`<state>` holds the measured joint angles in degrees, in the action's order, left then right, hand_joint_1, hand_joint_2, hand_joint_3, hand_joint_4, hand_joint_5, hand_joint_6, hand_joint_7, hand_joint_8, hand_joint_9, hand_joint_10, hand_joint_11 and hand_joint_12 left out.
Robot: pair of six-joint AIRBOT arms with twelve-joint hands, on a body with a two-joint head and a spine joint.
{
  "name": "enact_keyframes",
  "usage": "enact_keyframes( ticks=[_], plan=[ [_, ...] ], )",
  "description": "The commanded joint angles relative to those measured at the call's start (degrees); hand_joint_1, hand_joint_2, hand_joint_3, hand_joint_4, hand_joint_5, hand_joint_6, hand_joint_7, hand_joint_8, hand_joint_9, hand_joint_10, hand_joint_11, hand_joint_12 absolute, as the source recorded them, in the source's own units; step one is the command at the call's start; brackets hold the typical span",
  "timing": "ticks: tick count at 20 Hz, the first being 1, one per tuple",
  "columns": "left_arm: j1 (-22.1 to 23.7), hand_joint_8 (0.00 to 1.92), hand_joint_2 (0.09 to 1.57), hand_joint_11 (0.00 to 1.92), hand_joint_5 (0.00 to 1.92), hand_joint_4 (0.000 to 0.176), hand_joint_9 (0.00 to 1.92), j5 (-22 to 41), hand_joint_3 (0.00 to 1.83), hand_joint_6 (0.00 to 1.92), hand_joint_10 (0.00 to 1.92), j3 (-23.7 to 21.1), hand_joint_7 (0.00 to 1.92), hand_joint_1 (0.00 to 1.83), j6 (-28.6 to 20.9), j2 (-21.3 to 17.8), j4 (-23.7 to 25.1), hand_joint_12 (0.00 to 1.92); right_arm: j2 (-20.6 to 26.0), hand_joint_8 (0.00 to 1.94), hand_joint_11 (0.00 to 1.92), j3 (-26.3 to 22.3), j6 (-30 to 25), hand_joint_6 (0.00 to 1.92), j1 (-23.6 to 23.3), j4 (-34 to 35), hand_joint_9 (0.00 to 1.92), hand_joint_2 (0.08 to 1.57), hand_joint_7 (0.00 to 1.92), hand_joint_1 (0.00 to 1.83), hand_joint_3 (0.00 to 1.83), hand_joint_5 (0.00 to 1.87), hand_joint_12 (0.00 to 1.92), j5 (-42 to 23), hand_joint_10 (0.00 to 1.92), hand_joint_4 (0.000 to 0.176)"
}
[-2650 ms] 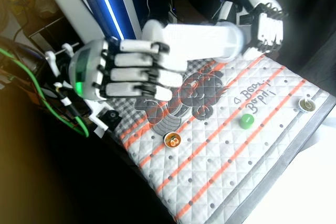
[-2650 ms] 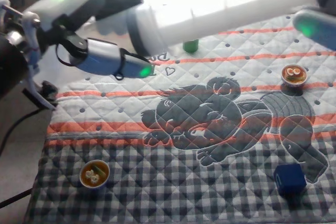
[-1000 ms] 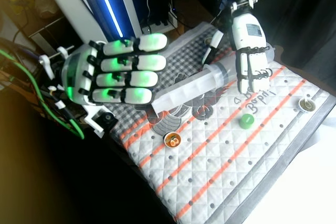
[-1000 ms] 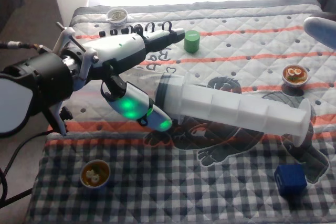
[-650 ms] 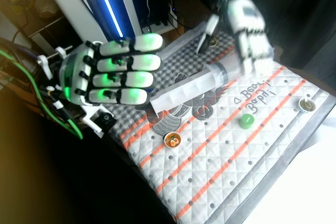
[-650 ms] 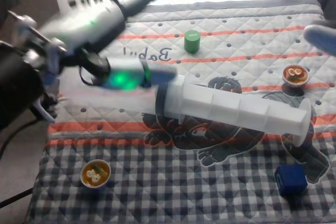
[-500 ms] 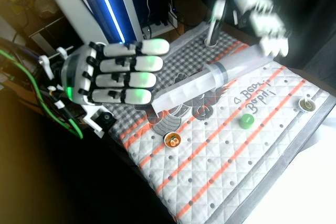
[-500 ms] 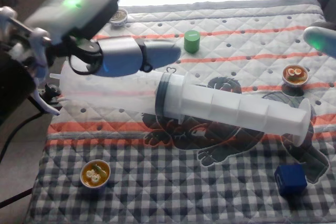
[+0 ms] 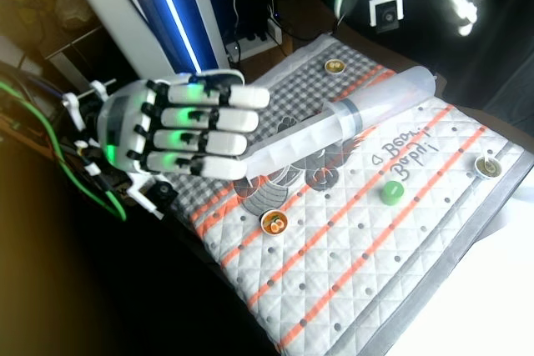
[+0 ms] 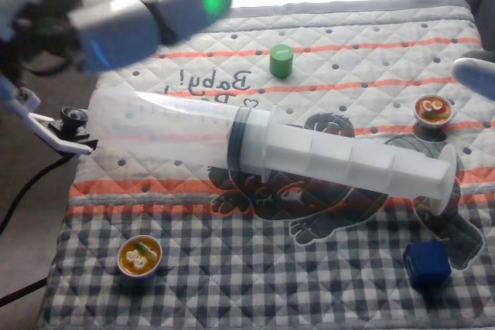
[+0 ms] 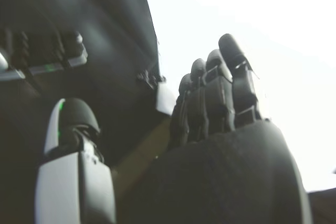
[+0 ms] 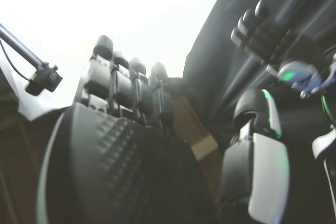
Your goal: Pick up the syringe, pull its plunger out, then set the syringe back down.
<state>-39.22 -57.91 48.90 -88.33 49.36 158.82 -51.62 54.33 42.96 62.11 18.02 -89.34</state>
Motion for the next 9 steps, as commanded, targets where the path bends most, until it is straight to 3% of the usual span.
enact_keyframes(
  ticks=[1, 2, 4, 6, 9],
  plan=[
    [0.2, 0.00, 1.09, 0.00, 0.13, 0.000, 0.23, -9.0, 0.02, 0.00, 0.00, 0.5, 0.24, 0.40, -2.6, -0.4, 2.8, 0.96, 0.1, 0.01, 0.00, 0.1, 0.0, 0.03, -0.3, -0.6, 0.11, 1.04, 0.19, 0.67, 0.01, 0.31, 0.43, -6.6, 0.03, 0.026],
    [-0.1, 0.00, 1.09, 0.00, 0.12, 0.000, 0.22, -9.7, 0.02, 0.00, 0.00, 0.6, 0.24, 0.40, -4.7, -0.5, 3.4, 0.95, 0.3, 0.01, 0.00, -0.1, 0.2, 0.03, -0.3, -0.6, 0.13, 1.09, 0.21, 0.64, 0.03, 0.31, 0.51, -6.6, 0.03, 0.012],
    [-0.6, 0.01, 1.06, 0.00, 0.17, 0.000, 0.25, -11.5, 0.00, 0.02, 0.02, 0.2, 0.25, 0.46, -5.7, -0.8, 4.1, 0.93, 0.6, 0.00, 0.00, -0.5, 0.7, 0.01, -0.3, -0.6, 0.12, 1.12, 0.20, 0.66, 0.03, 0.30, 0.42, -6.6, 0.02, 0.000],
    [-1.4, 0.01, 1.06, 0.00, 0.24, 0.000, 0.29, -14.6, 0.00, 0.03, 0.02, -0.8, 0.30, 0.49, -5.7, -1.4, 4.3, 1.04, 1.4, 0.00, 0.00, -1.2, 2.0, 0.01, -0.3, -0.6, 0.13, 1.17, 0.21, 0.69, 0.04, 0.29, 0.34, -6.6, 0.02, 0.000],
    [-2.7, 0.01, 1.09, 0.00, 0.18, 0.000, 0.26, -17.3, 0.00, 0.00, 0.01, -0.9, 0.27, 0.44, -7.2, -1.5, 3.4, 0.98, 2.0, 0.01, 0.00, -1.7, 2.8, 0.01, -0.3, -0.8, 0.18, 1.07, 0.25, 0.72, 0.00, 0.31, 0.42, -6.7, 0.02, 0.000]
  ],
)
